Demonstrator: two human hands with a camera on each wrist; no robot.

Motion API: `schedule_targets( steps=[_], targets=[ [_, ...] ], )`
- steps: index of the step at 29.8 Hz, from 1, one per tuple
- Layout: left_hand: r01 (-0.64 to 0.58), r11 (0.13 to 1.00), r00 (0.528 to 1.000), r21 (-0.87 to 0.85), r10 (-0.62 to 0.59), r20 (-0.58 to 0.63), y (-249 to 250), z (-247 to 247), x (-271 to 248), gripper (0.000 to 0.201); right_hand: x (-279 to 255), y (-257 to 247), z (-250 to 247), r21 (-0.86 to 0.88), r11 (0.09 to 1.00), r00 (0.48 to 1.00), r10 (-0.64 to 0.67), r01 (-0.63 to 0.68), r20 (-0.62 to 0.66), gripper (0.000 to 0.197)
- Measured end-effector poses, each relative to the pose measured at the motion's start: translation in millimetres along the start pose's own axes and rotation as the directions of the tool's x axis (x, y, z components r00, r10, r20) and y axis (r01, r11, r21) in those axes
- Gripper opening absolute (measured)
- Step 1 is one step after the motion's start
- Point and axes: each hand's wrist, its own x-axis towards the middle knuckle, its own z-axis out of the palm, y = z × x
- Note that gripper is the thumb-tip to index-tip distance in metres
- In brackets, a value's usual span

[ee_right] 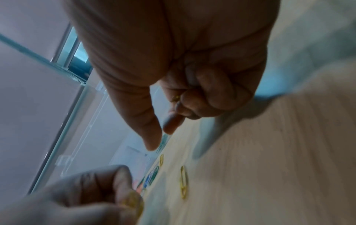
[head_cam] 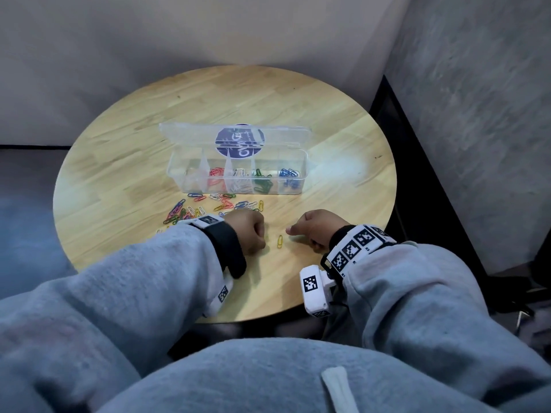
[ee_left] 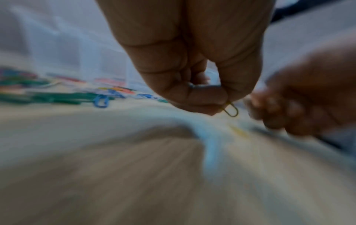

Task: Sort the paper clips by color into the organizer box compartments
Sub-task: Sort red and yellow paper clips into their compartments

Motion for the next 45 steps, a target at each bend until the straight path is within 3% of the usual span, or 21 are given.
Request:
schedule_targets(
  steps=[2, 6, 9, 11, 16, 21, 26, 30, 33, 36, 38, 42, 45],
  targets=[
    [0.054, 0.952, 0.998, -0.300, -0.058, -0.004, -14.4, -7.9, 0.2, 0.022, 0.3, -4.0, 3.7, -0.115, 0.993, 1.000, -0.007, 0.007, 0.000, 0.033],
    [0.066, 0.633, 0.993, -0.772, -0.117, -0.011, -29.8, -21.8, -7.4, 0.029, -2.4, -15.4, 13.0, -0.390, 0.921, 0.999, -0.023, 0.007, -0.036, 0.032],
    [0.061, 0.320, 0.993, -0.946, -0.115, 0.025, -34.0, -33.6, -15.4, 0.033, -4.0, -24.3, 18.1, -0.548, 0.836, 0.999, -0.042, 0.024, -0.020, 0.040],
    [0.090, 0.186, 0.992, -0.978, -0.101, 0.072, -39.8, -41.0, -20.8, 0.030, -3.4, -28.2, 19.4, -0.568, 0.823, 0.999, -0.035, 0.025, -0.007, 0.042],
    [0.204, 0.063, 0.977, -0.977, -0.084, 0.198, -48.6, -48.6, -27.7, 0.033, -1.4, -26.9, 18.3, -0.620, 0.784, 0.999, -0.029, -0.002, -0.040, 0.037],
    [0.258, -0.015, 0.953, -0.966, -0.162, 0.257, -55.4, -51.2, -27.5, 0.026, 2.3, -23.5, 28.9, -0.657, 0.753, 0.997, -0.013, -0.039, -0.075, 0.045],
    [0.268, 0.047, 0.920, -0.962, -0.308, 0.241, -57.0, -53.1, -29.0, 0.014, 6.8, -26.3, 37.0, -0.666, 0.746, 0.994, -0.062, -0.013, -0.089, 0.040],
    [0.229, 0.186, 0.902, -0.955, -0.411, 0.136, -54.9, -52.3, -28.5, 0.021, 8.6, -27.5, 41.0, -0.639, 0.767, 0.993, -0.105, 0.048, -0.052, 0.018],
    [0.207, 0.323, 0.915, -0.924, -0.397, 0.066, -52.7, -54.2, -27.7, 0.023, 6.6, -28.1, 37.5, -0.561, 0.824, 0.995, -0.103, 0.083, -0.004, 0.009],
    [0.220, 0.424, 0.922, -0.879, -0.386, 0.044, -50.7, -55.9, -27.0, 0.024, 7.6, -28.0, 27.5, -0.311, 0.946, 0.995, -0.081, 0.096, 0.064, 0.016],
    [0.254, 0.522, 0.920, -0.814, -0.391, 0.036, -51.2, -57.9, -24.4, 0.024, 10.0, -28.3, 20.8, 0.020, 0.997, 0.988, -0.072, 0.070, 0.136, 0.021],
    [0.270, 0.872, 0.947, -0.408, -0.317, -0.050, -57.2, -63.8, -24.8, 0.009, 12.0, -33.0, 13.3, 0.487, 0.872, 0.987, -0.112, 0.042, 0.114, 0.025],
    [0.269, 0.953, 0.943, -0.136, -0.290, -0.162, -69.4, -62.4, -27.6, 0.010, 15.4, -34.9, 12.9, 0.635, 0.772, 0.985, -0.124, 0.017, 0.123, 0.023]
  ],
)
